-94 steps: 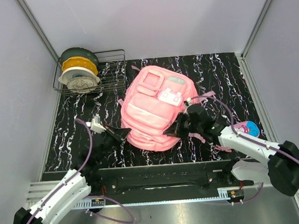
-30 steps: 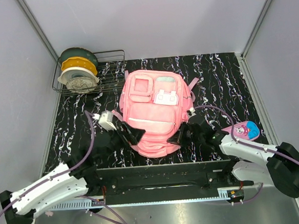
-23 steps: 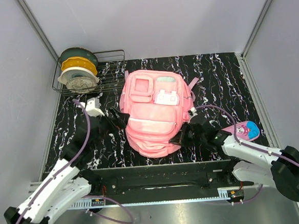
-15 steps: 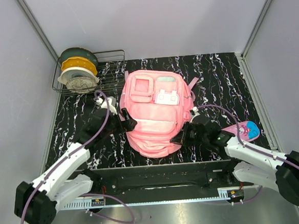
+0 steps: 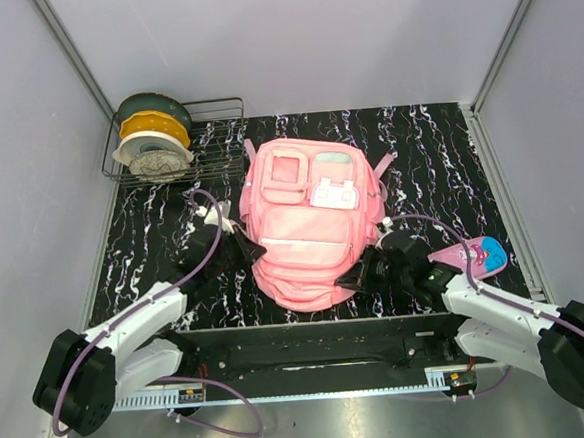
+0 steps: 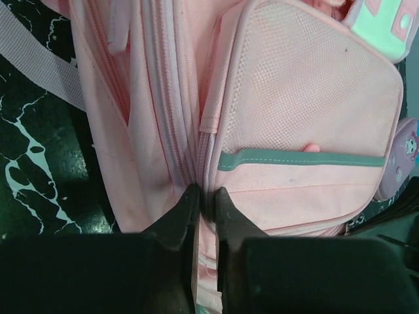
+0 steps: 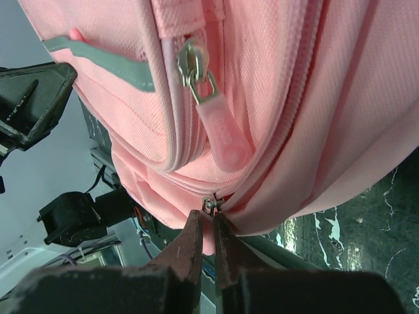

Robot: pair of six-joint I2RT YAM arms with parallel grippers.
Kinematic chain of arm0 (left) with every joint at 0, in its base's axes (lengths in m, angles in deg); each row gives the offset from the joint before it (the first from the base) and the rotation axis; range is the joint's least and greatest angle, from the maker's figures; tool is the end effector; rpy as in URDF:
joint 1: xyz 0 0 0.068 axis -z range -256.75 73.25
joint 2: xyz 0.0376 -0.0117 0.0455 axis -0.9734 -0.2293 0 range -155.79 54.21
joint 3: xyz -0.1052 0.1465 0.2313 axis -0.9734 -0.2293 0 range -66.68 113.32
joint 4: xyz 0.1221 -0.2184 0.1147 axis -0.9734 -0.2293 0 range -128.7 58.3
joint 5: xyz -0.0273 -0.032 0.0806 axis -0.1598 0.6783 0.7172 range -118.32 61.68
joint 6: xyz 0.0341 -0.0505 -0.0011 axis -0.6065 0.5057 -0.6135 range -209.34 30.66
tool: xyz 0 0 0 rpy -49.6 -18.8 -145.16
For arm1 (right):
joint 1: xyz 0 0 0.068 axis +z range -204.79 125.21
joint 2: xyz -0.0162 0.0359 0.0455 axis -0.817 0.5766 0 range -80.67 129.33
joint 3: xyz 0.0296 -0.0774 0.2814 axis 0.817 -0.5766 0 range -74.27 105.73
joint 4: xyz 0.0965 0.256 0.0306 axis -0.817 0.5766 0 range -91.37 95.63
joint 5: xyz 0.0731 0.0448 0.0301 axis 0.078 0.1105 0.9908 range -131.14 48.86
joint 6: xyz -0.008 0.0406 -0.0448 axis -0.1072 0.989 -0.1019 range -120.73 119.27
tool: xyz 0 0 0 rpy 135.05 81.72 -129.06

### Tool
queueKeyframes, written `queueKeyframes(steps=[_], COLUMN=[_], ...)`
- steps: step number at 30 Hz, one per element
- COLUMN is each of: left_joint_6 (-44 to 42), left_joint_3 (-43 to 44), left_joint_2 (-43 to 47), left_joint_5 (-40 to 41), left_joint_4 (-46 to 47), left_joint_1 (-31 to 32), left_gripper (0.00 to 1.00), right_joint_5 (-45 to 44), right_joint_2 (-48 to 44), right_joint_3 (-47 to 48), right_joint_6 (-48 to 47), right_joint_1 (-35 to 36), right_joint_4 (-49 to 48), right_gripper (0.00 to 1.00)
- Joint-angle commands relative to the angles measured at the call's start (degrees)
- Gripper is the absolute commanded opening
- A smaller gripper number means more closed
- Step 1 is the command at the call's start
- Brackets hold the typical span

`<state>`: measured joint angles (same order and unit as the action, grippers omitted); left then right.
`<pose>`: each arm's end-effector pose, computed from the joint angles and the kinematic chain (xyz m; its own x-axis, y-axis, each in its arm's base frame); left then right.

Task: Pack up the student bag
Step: Unzip the student bag at the center of the board.

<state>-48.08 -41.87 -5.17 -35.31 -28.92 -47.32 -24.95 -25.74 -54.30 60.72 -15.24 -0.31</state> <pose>0.1924 -0.1149 0.1982 -0.7258 -0.3421 -0.5968 0.1318 0.7823 -0.6088 0.1451 0.1362 0.1779 -0.9066 0.3455 -0.2424 0.0231 0.6142 0.7888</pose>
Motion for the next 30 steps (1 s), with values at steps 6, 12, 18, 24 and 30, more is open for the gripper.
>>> queueKeyframes(steps=[6, 12, 18, 24, 30], left_joint_6=[9.1, 11.6, 17.5, 23.2, 26.8], left_joint_3=[-1.0, -1.3, -5.2, -6.7, -7.0], left_joint_2=[2.6, 9.5, 15.9, 13.1, 8.3], left_joint_5=[-4.6, -3.3, 1.2, 6.4, 11.8], left_joint_4=[12.3, 9.8, 10.2, 19.1, 26.7], left_joint_1=[4.4, 4.5, 5.1, 8.8, 14.3], left_gripper=[0.0, 0.0, 0.0, 0.0, 0.0], right_joint_5=[7.4, 1.4, 11.1, 9.5, 1.5], right_joint_2=[4.7, -0.2, 1.9, 5.5, 9.8], right_joint_3=[3.3, 7.9, 13.9, 10.1, 6.3], right_joint_6=[2.6, -1.1, -6.7, 3.4, 11.0], right_joint_1=[4.0, 1.2, -11.2, 4.2, 13.2], right_joint_4=[-6.9, 1.2, 7.5, -2.7, -13.5], right_gripper=[0.0, 0.0, 0.0, 0.0, 0.0])
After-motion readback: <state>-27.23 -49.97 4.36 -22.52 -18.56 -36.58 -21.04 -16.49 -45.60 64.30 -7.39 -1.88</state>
